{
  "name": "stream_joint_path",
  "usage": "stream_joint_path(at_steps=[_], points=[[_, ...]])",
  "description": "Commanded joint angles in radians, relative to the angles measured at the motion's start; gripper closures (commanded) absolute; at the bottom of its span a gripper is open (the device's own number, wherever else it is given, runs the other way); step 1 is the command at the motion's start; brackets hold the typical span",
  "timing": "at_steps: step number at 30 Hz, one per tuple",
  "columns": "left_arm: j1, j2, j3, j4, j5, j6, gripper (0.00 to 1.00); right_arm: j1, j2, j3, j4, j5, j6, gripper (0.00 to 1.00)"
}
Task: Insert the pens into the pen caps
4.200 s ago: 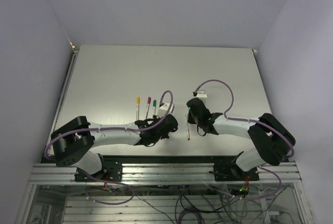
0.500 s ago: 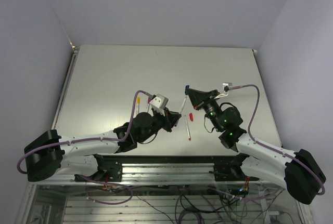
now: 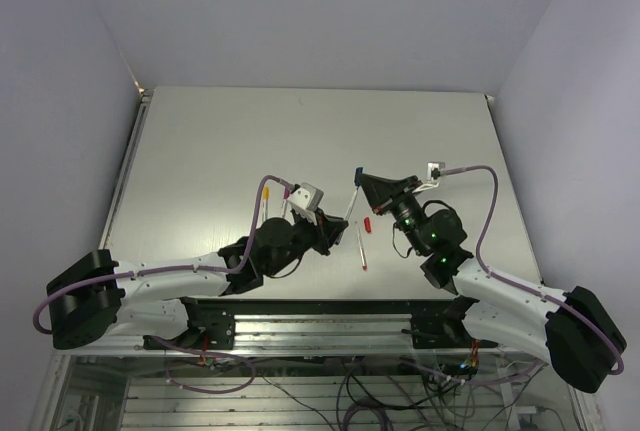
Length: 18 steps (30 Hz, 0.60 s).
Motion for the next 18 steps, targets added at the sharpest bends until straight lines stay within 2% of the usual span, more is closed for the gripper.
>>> stream_joint_path(at_steps=[1, 18], points=[[0.004, -0.012, -0.006, 0.040, -0.030, -0.005, 0.93, -0.003, 0.001, -0.019, 0.054, -0.014, 0.015, 1.00], [0.004, -0.012, -0.016, 0.027, 0.000, 0.005, 0.93, -0.004, -0.009, -0.007, 0.052, 0.021, -0.012, 1.00]])
